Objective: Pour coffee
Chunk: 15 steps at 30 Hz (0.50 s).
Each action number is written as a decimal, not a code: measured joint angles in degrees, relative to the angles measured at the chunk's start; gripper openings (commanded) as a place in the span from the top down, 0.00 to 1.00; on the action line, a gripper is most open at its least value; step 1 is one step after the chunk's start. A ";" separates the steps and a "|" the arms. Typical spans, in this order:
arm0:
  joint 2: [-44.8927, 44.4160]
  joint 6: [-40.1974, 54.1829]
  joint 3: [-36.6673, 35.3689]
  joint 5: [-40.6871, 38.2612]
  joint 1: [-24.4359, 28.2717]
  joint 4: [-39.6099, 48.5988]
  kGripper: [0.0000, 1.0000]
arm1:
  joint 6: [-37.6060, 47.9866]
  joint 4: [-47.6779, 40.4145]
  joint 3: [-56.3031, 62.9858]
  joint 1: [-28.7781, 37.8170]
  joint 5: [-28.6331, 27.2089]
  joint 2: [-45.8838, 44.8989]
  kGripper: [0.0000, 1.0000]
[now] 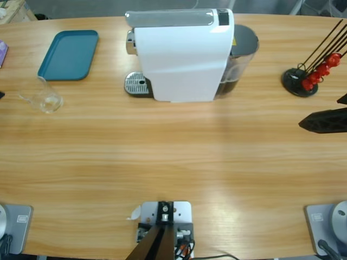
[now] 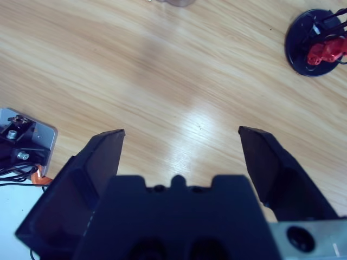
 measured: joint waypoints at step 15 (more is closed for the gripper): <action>6.44 12.85 12.36 -3.54 5.76 -19.37 0.00 | -1.13 -4.40 3.86 -1.23 1.00 2.06 0.00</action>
